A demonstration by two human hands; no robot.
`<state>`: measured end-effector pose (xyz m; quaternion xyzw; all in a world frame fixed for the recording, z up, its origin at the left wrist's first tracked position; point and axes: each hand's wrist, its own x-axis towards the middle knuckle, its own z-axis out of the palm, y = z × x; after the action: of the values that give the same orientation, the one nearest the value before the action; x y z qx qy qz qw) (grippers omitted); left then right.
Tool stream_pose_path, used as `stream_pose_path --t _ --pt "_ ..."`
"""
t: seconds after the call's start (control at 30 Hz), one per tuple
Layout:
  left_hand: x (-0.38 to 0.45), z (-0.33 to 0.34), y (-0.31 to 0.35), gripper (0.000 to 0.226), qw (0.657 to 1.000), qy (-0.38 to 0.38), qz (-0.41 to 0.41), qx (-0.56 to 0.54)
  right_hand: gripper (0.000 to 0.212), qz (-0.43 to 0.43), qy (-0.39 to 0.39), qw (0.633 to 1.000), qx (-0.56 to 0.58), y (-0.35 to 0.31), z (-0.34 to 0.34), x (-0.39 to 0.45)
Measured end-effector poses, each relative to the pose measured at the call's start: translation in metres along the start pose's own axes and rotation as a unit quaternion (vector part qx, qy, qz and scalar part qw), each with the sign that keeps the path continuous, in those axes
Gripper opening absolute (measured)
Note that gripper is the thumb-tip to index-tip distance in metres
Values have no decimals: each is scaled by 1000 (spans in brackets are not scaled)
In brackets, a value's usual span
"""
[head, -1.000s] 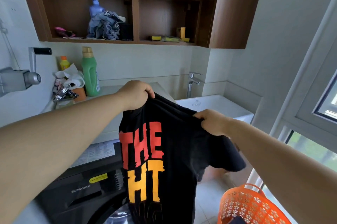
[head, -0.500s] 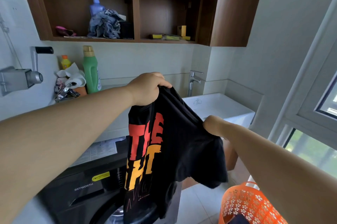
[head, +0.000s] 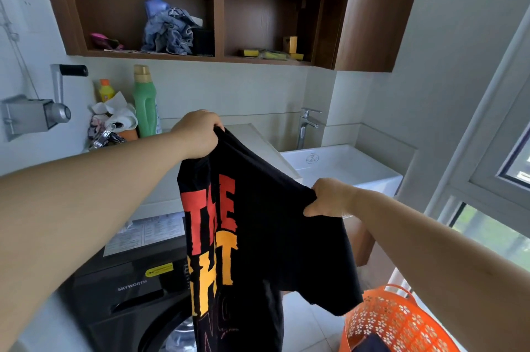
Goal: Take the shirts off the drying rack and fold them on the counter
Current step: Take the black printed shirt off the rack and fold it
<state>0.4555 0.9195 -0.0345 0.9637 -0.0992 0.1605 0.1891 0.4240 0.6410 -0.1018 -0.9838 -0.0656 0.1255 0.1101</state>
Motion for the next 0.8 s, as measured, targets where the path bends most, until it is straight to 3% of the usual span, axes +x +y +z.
stream_pose_path --t 0.17,0.3,0.4,0.47,0.53,0.6,0.7,0.8 --pt "-3 -6 4 47 994 -3 44 -97 18 35 39 999 -12 5 5 6" --pt "-2 -3 11 52 996 -42 65 -36 22 -21 59 996 62 -13 10 11" --pt "-5 3 12 55 994 -67 75 -33 22 -58 18 989 136 -32 15 16" --pt "-6 7 11 60 991 -93 78 -52 34 -100 19 970 221 -46 20 18" --pt "-8 10 12 64 987 -118 78 -71 52 -141 73 927 340 -59 19 18" --pt "-10 11 14 65 984 -129 82 -91 58 -173 90 911 364 -71 13 18" --pt "-13 9 18 66 981 -130 93 -112 47 -194 90 899 382 -84 7 19" --pt "-17 0 18 61 983 -120 82 -113 37 -165 147 883 414 -87 12 27"
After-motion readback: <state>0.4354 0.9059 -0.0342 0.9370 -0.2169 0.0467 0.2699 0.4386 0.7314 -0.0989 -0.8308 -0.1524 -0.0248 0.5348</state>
